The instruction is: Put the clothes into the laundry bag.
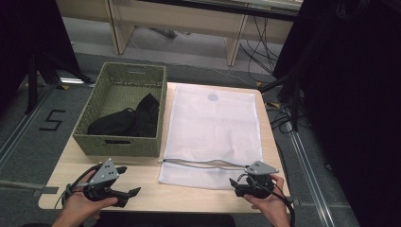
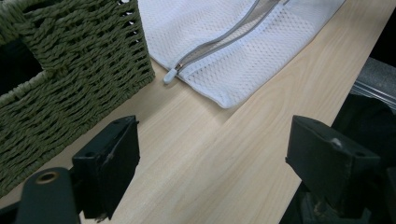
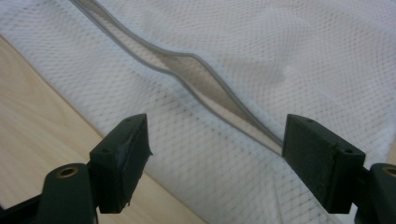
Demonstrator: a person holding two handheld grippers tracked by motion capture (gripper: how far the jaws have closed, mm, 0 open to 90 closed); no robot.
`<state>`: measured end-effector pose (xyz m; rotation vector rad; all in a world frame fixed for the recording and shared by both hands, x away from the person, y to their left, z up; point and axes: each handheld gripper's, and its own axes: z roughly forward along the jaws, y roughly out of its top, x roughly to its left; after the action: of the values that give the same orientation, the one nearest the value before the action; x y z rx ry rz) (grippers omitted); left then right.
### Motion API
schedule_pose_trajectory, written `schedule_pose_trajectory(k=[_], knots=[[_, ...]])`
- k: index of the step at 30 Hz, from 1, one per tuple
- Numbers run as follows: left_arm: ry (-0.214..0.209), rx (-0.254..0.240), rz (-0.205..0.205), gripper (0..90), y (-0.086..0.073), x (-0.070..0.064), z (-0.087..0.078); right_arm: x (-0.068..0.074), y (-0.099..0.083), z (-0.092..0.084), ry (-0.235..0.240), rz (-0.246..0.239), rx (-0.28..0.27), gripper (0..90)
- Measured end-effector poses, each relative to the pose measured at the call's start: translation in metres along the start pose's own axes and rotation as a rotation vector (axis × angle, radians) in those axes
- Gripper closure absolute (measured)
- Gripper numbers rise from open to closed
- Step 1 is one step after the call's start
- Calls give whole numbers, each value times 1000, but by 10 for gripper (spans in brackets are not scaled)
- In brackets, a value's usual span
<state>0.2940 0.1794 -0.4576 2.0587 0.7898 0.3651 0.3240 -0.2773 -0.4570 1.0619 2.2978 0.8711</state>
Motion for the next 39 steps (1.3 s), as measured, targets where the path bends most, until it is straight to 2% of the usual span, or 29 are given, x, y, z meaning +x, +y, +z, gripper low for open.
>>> schedule_pose_trajectory(k=[2,3,4,5,7,10,14,17,19,23,24,26,29,30,31,34,36,37,38,39], knots=[[-2,-6,-4,169,0,0,0,-3,2,3,-7,-1,12,236],[-2,-6,-4,169,0,0,0,-7,3,6,-17,-30,3,236],[3,-6,-13,169,1,-1,0,-7,3,6,-17,-30,3,236],[4,-7,-13,169,1,-2,0,-8,4,8,-16,-7,19,238],[6,3,-18,169,0,-2,1,-11,8,15,-30,-16,27,251],[5,3,5,169,1,0,0,-14,13,23,-33,-38,52,259],[13,-3,-9,169,0,-1,1,-19,27,47,-47,-89,95,287],[0,-8,-17,169,-1,-1,2,-19,32,58,-41,-111,120,302],[3,-3,-10,169,0,-1,2,-20,34,66,-32,-139,143,303],[12,2,-10,169,0,-1,1,-20,37,77,-33,-162,164,315],[12,-6,-11,169,0,-2,2,-18,38,79,-33,-144,168,322],[7,-6,-17,169,-1,-2,2,-17,41,85,-32,-169,188,337],[13,3,-3,169,0,-1,1,-14,46,95,-40,-209,205,358],[11,2,0,169,0,0,1,-12,48,98,-50,-208,208,373],[12,14,23,169,0,1,0,-11,50,101,-54,-219,206,389],[12,10,25,169,0,2,0,-9,57,107,-72,-237,202,466],[12,13,23,169,0,1,0,-8,62,109,-79,-230,189,520],[15,1,-1,169,0,0,1,-8,64,111,-70,-229,181,540],[15,3,1,169,0,0,1,-7,67,112,-74,-221,175,568],[13,15,20,169,0,1,0,-6,68,113,-78,-219,169,602]])
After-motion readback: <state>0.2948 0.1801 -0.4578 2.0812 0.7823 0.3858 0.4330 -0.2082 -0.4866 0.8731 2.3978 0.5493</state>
